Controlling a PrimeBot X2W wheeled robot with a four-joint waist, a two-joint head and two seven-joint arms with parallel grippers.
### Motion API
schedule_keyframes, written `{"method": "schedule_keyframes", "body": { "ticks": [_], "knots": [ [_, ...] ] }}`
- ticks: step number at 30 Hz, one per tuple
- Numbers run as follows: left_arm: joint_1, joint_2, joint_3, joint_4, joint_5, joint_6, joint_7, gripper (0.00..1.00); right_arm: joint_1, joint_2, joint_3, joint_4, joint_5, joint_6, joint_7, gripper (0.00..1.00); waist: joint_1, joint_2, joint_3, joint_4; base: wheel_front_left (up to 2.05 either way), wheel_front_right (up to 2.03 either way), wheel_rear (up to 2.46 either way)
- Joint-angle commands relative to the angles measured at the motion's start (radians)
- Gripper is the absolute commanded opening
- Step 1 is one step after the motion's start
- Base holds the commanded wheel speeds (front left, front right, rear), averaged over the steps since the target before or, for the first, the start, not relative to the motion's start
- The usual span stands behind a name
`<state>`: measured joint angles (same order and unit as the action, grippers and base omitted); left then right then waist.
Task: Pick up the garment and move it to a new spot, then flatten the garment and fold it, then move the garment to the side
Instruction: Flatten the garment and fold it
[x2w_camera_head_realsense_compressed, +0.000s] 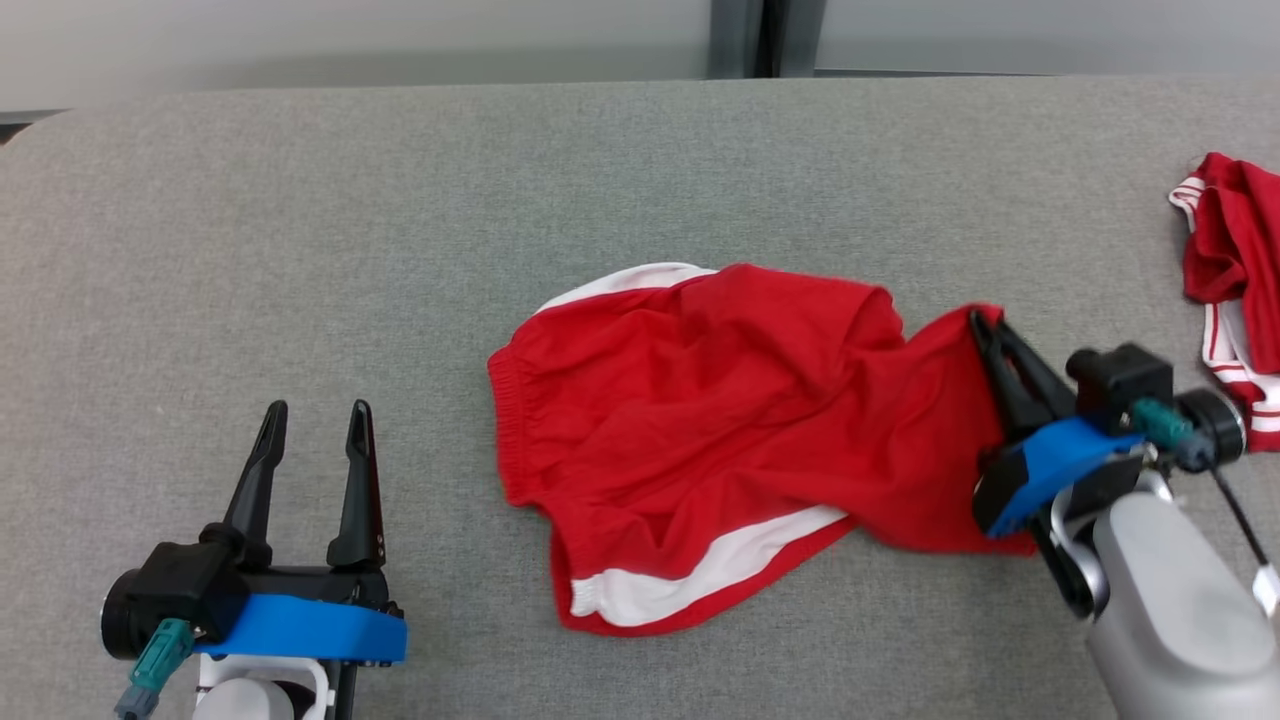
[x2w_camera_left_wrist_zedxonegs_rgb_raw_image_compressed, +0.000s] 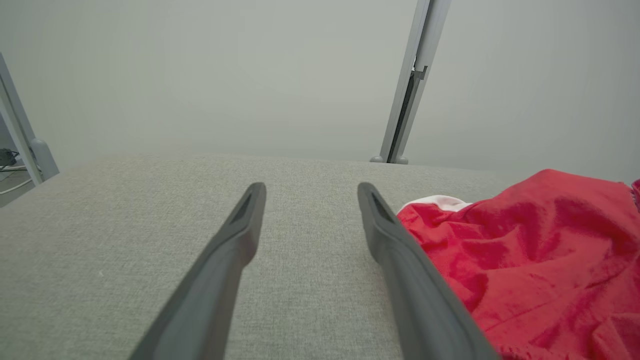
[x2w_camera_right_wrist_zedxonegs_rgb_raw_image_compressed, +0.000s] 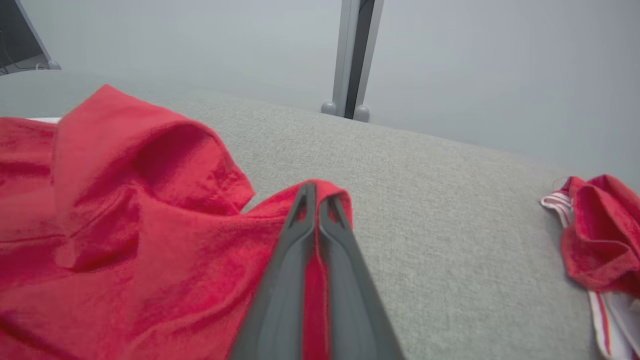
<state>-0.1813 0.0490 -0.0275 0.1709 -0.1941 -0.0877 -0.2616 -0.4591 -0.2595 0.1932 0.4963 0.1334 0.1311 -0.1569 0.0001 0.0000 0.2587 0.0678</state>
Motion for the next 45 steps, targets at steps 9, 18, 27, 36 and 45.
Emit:
{"method": "schedule_keyframes", "body": {
  "ticks": [9, 18, 27, 36, 45],
  "knots": [
    [-0.018, 0.003, -0.023, 0.005, -0.022, 0.010, -0.004, 1.00, -0.172, 0.022, -0.013, 0.241, 0.004, -0.001, -0.050, 1.00, -0.0001, 0.0000, 0.002, 0.020, 0.00, 0.00, 0.00],
    [0.015, 0.003, -0.004, -0.021, -0.006, 0.012, -0.004, 1.00, -0.077, 0.040, -0.087, 0.127, 0.000, -0.001, -0.108, 1.00, -0.0001, 0.0000, -0.049, -0.033, 0.00, 0.00, 0.00],
    [0.063, 0.003, 0.012, -0.035, 0.017, 0.009, -0.004, 1.00, 0.202, 0.110, -0.181, -0.218, -0.033, -0.001, -0.107, 1.00, -0.0001, 0.0000, -0.109, -0.086, 0.00, 0.00, 0.00],
    [0.099, 0.003, 0.017, -0.033, 0.026, 0.008, -0.004, 1.00, 0.387, 0.170, -0.189, -0.363, -0.062, -0.001, -0.107, 1.00, -0.0001, 0.0000, -0.140, -0.096, 0.00, 0.00, 0.00],
    [0.116, 0.003, 0.005, -0.025, 0.031, 0.008, -0.004, 1.00, 0.439, 0.188, -0.186, -0.365, -0.075, -0.001, -0.107, 1.00, -0.0001, 0.0000, -0.158, -0.095, 0.00, 0.00, 0.00]
  ]
}}
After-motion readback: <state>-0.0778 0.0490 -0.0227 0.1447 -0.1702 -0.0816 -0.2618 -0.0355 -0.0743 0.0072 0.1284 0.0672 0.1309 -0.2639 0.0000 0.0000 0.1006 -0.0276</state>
